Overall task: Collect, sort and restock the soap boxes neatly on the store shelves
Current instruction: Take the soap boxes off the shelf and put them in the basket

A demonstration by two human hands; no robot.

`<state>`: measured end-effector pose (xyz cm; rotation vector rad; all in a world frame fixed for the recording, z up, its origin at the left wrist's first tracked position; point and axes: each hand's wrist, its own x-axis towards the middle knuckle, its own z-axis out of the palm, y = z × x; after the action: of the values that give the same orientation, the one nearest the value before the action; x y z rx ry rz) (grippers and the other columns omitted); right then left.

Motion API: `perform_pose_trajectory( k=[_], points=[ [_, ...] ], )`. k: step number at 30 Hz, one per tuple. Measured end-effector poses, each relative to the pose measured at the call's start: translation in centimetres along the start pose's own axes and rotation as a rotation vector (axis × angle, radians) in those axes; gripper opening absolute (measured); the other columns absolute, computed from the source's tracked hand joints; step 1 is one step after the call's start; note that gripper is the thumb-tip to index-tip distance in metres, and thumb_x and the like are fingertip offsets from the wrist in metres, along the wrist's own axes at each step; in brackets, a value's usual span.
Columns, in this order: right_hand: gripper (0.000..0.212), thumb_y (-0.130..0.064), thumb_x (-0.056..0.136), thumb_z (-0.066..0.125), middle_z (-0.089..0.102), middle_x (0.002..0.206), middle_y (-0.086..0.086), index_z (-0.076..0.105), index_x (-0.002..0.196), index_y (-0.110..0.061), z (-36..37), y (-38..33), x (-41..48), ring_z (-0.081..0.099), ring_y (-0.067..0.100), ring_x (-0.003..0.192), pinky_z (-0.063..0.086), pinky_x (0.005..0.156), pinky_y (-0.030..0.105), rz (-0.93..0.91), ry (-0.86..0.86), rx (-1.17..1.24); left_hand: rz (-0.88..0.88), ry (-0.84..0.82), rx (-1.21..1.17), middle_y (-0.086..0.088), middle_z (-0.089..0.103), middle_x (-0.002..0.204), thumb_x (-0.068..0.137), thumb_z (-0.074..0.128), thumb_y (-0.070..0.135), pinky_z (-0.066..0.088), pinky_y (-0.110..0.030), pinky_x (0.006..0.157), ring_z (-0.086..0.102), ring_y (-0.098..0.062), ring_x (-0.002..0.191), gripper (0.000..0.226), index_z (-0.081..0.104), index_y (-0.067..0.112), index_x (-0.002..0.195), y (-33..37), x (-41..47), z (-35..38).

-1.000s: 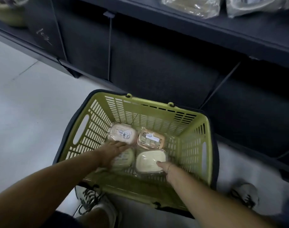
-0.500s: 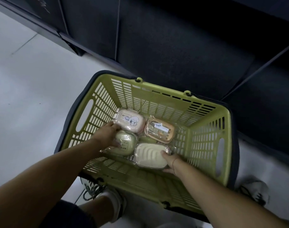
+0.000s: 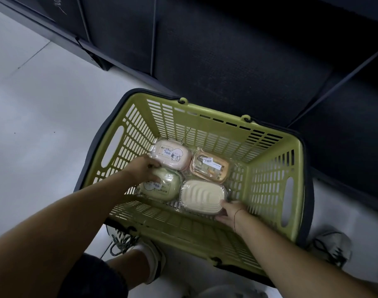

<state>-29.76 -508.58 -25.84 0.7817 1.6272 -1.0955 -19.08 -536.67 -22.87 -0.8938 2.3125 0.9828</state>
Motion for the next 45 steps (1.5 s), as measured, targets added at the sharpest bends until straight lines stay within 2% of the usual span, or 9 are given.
perform_pose_trajectory(
  k=[7,12,16,20,26,31,35,37,45],
  points=[
    [0.029,-0.022,0.092,0.065,0.059,0.097,0.014,0.048,0.112,-0.009,2.0,-0.2,-0.8,0.061,0.029,0.082,0.054,0.078,0.038,0.043,-0.108,0.01,0.014,0.011,0.053,-0.004,0.061,0.12,0.069,0.086,0.022,0.052,-0.036,0.094,0.06,-0.02,0.108,0.055,0.066,0.02,0.12,0.1,-0.2,0.2],
    [0.063,-0.049,0.094,0.054,0.06,0.117,0.018,0.043,0.135,-0.003,2.6,-1.2,-0.8,0.066,0.033,0.09,0.058,0.078,0.043,0.017,0.034,-0.501,0.019,0.019,0.154,-0.001,0.054,0.117,0.076,0.082,0.024,0.046,-0.027,0.089,0.053,-0.015,0.102,0.051,0.064,0.019,0.124,1.3,-0.8,-0.2],
    [0.07,-0.051,0.097,0.045,0.042,0.148,0.016,0.026,0.15,-0.008,1.4,-4.5,-4.4,0.05,0.031,0.127,0.044,0.1,0.034,-0.314,0.097,-1.109,0.065,0.046,0.384,-0.003,0.052,0.132,0.084,0.072,0.041,0.044,-0.034,0.097,0.053,-0.021,0.115,0.053,0.057,0.018,0.13,4.6,-1.4,-1.8],
    [0.057,-0.051,0.094,0.052,0.056,0.128,0.002,0.039,0.141,-0.022,-2.6,-10.9,-11.8,0.057,0.023,0.114,0.044,0.086,0.027,-0.716,-0.096,-1.253,0.337,0.207,0.383,-0.004,0.058,0.127,0.084,0.068,0.051,0.045,-0.033,0.092,0.059,-0.025,0.111,0.052,0.063,0.017,0.124,12.5,-2.0,-5.3],
    [0.024,-0.033,0.093,0.061,0.067,0.099,-0.003,0.064,0.11,-0.017,-14.6,-19.4,-26.8,0.06,0.006,0.086,0.048,0.081,0.02,-1.357,-0.049,-0.915,0.949,0.664,0.096,0.009,0.062,0.095,0.09,0.048,0.051,0.043,-0.021,0.083,0.058,-0.007,0.091,0.043,0.068,0.016,0.105,29.9,-7.5,-10.2],
    [0.02,-0.046,0.084,0.059,0.07,0.09,-0.002,0.066,0.087,-0.027,-26.1,-24.2,-30.9,0.066,0.017,0.087,0.051,0.084,0.029,-1.63,0.334,-0.365,1.199,0.793,-0.022,0.009,0.053,0.105,0.093,0.05,0.048,0.036,-0.019,0.087,0.049,-0.006,0.1,0.041,0.063,0.014,0.112,43.1,-10.1,-11.5],
    [0.007,-0.033,0.089,0.067,0.064,0.101,0.004,0.063,0.089,-0.027,-34.6,-28.9,-29.0,0.059,0.01,0.089,0.048,0.087,0.029,-1.567,0.75,-0.18,1.079,0.741,0.046,-0.003,0.043,0.136,0.085,0.057,0.064,0.029,-0.026,0.104,0.036,-0.02,0.127,0.07,0.047,0.017,0.137,53.0,-10.2,-9.9],
    [0.032,-0.034,0.087,0.069,0.052,0.124,0.012,0.06,0.113,-0.017,-37.6,-31.1,-28.4,0.055,0.02,0.109,0.041,0.1,0.026,-1.486,0.863,-0.165,0.929,0.713,0.091,-0.008,0.034,0.148,0.082,0.056,0.069,0.026,-0.038,0.111,0.029,-0.026,0.137,0.086,0.034,0.017,0.147,56.9,-10.0,-8.7],
    [0.097,-0.048,0.076,0.077,0.007,0.157,0.011,0.02,0.152,-0.031,-39.0,-38.0,-25.2,0.023,0.034,0.142,0.023,0.118,0.039,-1.311,0.762,-0.486,0.626,0.759,0.21,-0.016,0.029,0.152,0.069,0.066,0.074,0.034,-0.047,0.108,0.038,-0.036,0.134,0.106,0.022,0.016,0.147,61.5,-7.2,-4.9]
  ],
)
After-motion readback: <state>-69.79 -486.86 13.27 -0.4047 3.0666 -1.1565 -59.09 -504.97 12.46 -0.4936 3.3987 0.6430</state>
